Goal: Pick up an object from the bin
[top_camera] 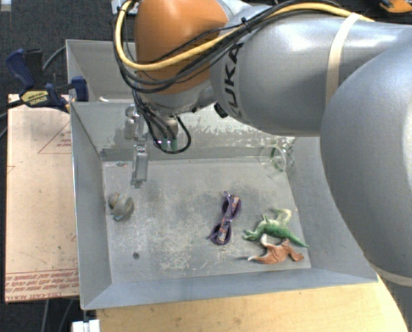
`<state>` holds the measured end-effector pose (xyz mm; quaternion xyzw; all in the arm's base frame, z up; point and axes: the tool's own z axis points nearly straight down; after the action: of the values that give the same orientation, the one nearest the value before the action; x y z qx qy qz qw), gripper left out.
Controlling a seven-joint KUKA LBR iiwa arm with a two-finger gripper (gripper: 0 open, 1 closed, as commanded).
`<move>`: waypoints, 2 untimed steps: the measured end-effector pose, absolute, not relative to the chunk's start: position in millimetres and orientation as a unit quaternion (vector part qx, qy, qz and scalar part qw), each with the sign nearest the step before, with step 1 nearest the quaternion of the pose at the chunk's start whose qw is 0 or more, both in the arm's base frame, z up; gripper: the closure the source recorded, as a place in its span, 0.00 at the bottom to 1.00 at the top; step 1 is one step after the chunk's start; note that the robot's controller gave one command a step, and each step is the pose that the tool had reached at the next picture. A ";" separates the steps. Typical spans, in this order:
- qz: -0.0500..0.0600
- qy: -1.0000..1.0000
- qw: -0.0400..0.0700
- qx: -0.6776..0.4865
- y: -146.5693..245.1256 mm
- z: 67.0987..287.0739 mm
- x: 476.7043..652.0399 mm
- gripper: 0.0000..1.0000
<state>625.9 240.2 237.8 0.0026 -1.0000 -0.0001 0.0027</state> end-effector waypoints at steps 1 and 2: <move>-0.001 -1.000 -0.001 0.000 238.2 243.5 627.4 0.00; 0.001 -0.998 0.006 -0.055 251.5 64.7 590.8 0.00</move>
Offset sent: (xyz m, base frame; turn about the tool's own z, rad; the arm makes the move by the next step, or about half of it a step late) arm -0.0326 0.0112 -0.1678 0.1168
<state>590.8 251.5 64.7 -0.0546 -0.9985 0.0007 0.0060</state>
